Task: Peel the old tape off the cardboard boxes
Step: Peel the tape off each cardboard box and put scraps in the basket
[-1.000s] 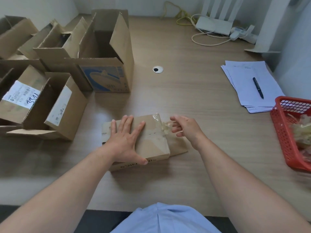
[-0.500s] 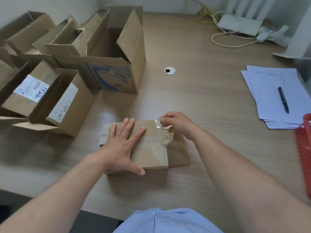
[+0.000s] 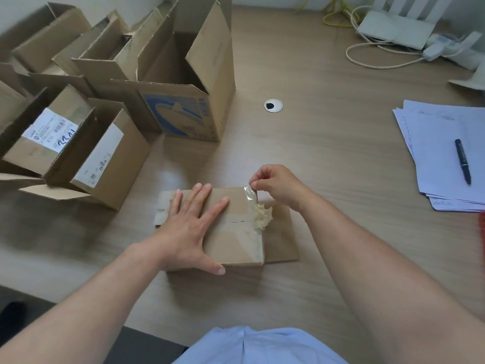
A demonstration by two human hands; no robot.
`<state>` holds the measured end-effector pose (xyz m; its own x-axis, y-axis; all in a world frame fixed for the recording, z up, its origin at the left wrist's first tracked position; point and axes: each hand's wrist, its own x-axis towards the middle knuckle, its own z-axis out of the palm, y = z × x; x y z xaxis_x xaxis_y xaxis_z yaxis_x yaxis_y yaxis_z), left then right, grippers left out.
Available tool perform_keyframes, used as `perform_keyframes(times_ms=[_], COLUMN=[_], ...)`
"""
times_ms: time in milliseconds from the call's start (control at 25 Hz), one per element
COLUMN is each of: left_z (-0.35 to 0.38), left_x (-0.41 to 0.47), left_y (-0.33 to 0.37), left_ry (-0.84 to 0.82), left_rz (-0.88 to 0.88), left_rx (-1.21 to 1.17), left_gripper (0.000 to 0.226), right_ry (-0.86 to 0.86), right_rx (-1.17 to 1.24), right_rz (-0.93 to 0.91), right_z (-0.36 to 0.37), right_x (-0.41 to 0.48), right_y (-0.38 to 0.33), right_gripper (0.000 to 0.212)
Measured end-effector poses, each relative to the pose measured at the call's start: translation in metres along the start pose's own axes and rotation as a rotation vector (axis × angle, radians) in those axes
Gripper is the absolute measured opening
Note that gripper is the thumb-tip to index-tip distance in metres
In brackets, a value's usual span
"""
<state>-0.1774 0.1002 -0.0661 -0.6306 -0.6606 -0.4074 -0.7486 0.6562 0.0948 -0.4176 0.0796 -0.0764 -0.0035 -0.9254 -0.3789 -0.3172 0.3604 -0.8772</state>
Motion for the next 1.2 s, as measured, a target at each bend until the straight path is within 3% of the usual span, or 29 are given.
perform_keyframes(times_ms=[120,280,400,520,640,800,1040,1120,1200], left_z=[0.0,0.0,-0.001,-0.001,-0.001,-0.002,-0.003,-0.003,-0.002], left_x=[0.002,0.005,0.006,0.005,0.006,0.008,0.007,0.007,0.007], left_y=[0.001,0.0,0.0,0.001,0.001,0.002,0.003,0.003,0.003], left_ry=[0.021,-0.005,-0.027,-0.022,-0.02,-0.027,-0.03,-0.028,-0.027], left_rz=[-0.009,-0.02,-0.025,-0.027,-0.029,-0.043,-0.047,-0.044,-0.046], left_rx=[-0.023,-0.023,-0.018,-0.025,-0.044,-0.043,-0.034,-0.032,-0.031], left_gripper=[0.13,0.132,0.132,0.131,0.13,0.131,0.132,0.132,0.132], right_ry=[0.169,0.383,0.178,0.013,0.076,0.282,-0.018,-0.004,0.029], right_rx=[-0.256,-0.294,-0.221,-0.059,-0.097,-0.185,-0.285,-0.211,-0.29], right_rz=[-0.145,-0.342,-0.155,-0.033,-0.07,-0.225,-0.053,-0.062,-0.108], right_z=[0.013,0.015,0.009,0.009,0.013,0.006,0.005,0.006,0.007], right_x=[-0.006,-0.009,-0.003,-0.003,-0.003,-0.004,-0.006,-0.005,-0.005], right_y=[0.004,0.013,0.008,0.0,-0.004,-0.01,-0.011,-0.013,-0.015], right_gripper=[0.016,0.009,0.016,0.006,0.013,0.017,0.018,0.016,0.016])
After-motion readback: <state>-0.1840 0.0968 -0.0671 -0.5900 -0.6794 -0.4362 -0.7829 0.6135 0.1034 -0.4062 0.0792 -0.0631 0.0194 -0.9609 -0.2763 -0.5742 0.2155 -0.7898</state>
